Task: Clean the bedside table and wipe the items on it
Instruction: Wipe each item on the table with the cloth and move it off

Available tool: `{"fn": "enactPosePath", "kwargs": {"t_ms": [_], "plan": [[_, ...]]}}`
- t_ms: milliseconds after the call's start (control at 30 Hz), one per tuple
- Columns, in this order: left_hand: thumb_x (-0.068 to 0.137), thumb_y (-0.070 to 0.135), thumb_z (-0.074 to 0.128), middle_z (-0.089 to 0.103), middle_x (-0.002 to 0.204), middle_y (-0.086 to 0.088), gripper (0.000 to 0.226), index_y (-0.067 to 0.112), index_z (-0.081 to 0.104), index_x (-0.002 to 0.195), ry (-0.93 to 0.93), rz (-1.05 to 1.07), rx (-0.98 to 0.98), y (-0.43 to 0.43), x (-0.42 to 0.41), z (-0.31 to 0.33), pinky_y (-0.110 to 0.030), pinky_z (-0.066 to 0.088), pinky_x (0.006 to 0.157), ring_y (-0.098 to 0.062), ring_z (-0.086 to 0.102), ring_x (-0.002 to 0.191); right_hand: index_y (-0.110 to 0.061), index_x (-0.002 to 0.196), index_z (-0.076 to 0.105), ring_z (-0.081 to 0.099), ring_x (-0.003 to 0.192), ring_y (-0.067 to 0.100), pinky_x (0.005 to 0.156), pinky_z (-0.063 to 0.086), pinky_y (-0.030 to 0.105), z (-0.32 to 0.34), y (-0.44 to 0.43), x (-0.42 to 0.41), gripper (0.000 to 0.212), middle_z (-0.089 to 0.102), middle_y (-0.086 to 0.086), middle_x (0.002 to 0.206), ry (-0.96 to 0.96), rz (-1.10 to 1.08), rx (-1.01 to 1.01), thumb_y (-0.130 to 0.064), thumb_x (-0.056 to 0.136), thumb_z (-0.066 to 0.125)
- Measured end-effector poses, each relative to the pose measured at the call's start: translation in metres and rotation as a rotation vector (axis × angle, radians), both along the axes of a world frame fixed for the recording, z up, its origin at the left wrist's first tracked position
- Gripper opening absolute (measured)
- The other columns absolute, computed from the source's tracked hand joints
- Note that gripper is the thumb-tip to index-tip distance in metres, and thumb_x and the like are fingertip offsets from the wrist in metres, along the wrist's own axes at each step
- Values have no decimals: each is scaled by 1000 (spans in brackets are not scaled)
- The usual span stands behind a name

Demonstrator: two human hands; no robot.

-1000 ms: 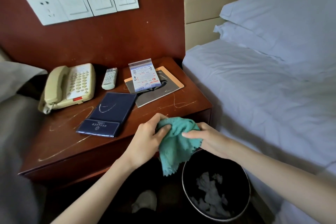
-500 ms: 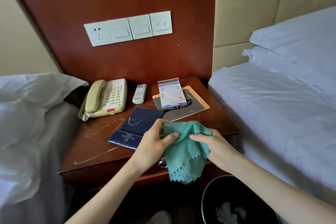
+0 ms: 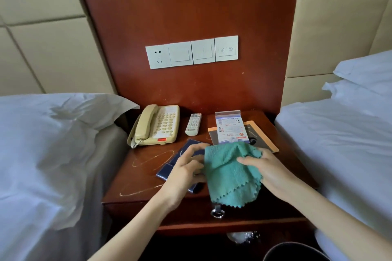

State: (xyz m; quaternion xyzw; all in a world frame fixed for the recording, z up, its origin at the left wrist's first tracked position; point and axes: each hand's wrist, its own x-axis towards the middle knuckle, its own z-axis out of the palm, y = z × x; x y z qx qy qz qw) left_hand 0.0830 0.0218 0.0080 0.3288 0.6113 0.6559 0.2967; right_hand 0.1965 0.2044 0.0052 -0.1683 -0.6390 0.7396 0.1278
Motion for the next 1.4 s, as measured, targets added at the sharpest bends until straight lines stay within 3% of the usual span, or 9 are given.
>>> {"fn": "enactPosePath", "kwargs": {"t_ms": [367, 533, 667, 767, 867, 1000, 1133, 1267, 1400], "plan": [[96, 9, 50, 71, 103, -16, 20, 8, 55, 115, 162, 12, 55, 1, -8, 20, -30, 57, 66, -24, 71, 89, -10, 120, 62, 65, 110, 23, 105, 42, 47, 12, -4, -9, 34, 70, 6, 115, 9, 129, 24, -8, 86, 65], [90, -17, 32, 70, 107, -8, 46, 12, 61, 109, 457, -7, -30, -6, -17, 35, -36, 60, 72, -23, 69, 97, -27, 129, 56, 57, 122, 15, 107, 42, 40, 23, -1, -9, 57, 63, -4, 128, 29, 286, 216, -15, 77, 75], [93, -10, 38, 72, 100, -1, 42, 17, 71, 95, 673, 41, -65, -14, -24, 51, -37, 59, 77, -17, 69, 93, -44, 123, 57, 55, 123, 11, 99, 47, 27, 39, 1, -6, 64, 61, -10, 128, 37, 471, 310, -20, 68, 81], [86, -11, 39, 70, 88, 5, 45, 22, 70, 83, 864, 74, -90, -20, -29, 67, -34, 53, 72, -16, 65, 80, -38, 135, 47, 45, 131, 3, 106, 40, 29, 48, 1, -7, 76, 51, -11, 139, 69, 490, 357, -35, 67, 80], [76, -13, 36, 64, 82, 10, 42, 16, 66, 72, 996, 65, -47, -23, -30, 83, -22, 47, 77, -9, 61, 83, -32, 131, 53, 51, 125, 3, 100, 43, 28, 58, -6, -12, 56, 59, -11, 131, 102, 398, 440, -40, 78, 70], [73, -15, 33, 61, 82, 6, 43, 16, 62, 70, 1054, 67, -52, -26, -33, 92, -28, 47, 75, -13, 59, 82, -29, 96, 69, 65, 95, 4, 88, 49, 28, 71, -17, -21, 11, 71, -11, 97, 148, 212, 806, -23, 89, 63], [76, -17, 38, 62, 89, 7, 43, 18, 62, 69, 1089, 102, -33, -30, -36, 92, -23, 46, 76, -8, 59, 89, -34, 69, 63, 58, 69, -2, 65, 41, 15, 81, -24, -28, 27, 63, -16, 68, 207, 32, 1054, -15, 88, 65], [81, -18, 48, 63, 106, 4, 38, 14, 64, 68, 1204, 183, -84, -31, -40, 89, -4, 35, 84, 13, 48, 103, -13, 84, 68, 61, 91, 19, 81, 49, 41, 94, -24, -30, 6, 64, -6, 93, 217, -46, 1311, -16, 88, 64], [81, -15, 44, 64, 97, 7, 36, 12, 67, 81, 1082, 215, -128, -30, -45, 79, -13, 43, 80, 1, 57, 94, -15, 75, 56, 60, 82, 18, 70, 51, 42, 101, -25, -28, 10, 63, -2, 86, 245, -59, 1323, -12, 82, 62]]}}
